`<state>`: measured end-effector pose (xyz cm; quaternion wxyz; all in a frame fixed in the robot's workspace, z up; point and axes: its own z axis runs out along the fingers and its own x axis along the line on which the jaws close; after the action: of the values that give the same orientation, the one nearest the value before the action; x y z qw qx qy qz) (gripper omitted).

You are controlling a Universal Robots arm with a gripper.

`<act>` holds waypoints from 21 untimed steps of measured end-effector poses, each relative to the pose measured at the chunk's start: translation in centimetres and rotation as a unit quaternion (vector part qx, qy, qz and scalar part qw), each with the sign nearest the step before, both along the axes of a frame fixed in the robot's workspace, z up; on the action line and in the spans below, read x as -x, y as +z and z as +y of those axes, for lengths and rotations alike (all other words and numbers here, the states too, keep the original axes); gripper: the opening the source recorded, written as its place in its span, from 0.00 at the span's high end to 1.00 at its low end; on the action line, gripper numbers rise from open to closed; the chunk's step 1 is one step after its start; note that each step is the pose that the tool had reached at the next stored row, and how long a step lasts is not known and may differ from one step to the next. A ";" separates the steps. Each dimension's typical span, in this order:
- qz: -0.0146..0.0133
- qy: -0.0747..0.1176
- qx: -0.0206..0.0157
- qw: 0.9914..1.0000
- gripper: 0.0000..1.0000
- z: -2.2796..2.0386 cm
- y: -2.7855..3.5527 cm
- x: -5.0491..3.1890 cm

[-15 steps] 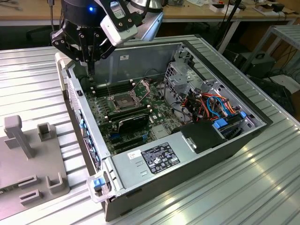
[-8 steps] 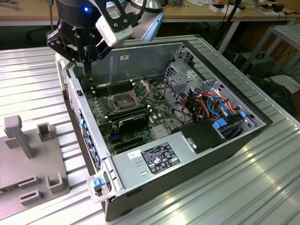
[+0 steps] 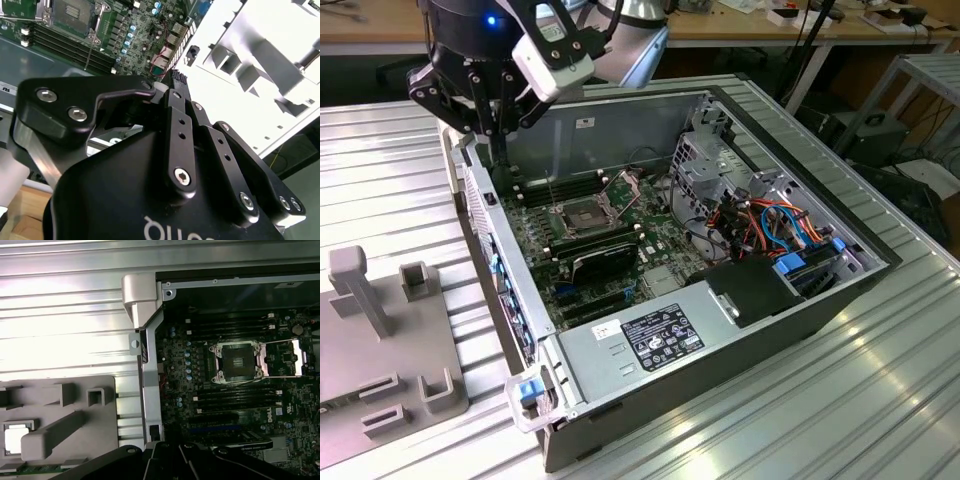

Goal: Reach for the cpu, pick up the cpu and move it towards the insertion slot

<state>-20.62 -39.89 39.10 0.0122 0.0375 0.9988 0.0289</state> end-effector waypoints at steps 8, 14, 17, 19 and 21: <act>0.000 0.000 -0.001 1.000 0.89 0.00 -0.04 0.86; 0.000 0.000 -0.001 1.000 0.89 0.00 -0.06 1.34; 0.000 0.000 -0.002 1.000 0.89 0.00 -0.08 1.67; 0.000 0.000 -0.002 1.000 0.89 0.00 -0.09 1.92; 0.000 0.000 -0.002 1.000 0.89 0.00 -0.11 2.13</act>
<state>-22.75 -39.89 39.00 0.0122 0.0375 0.9987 0.0312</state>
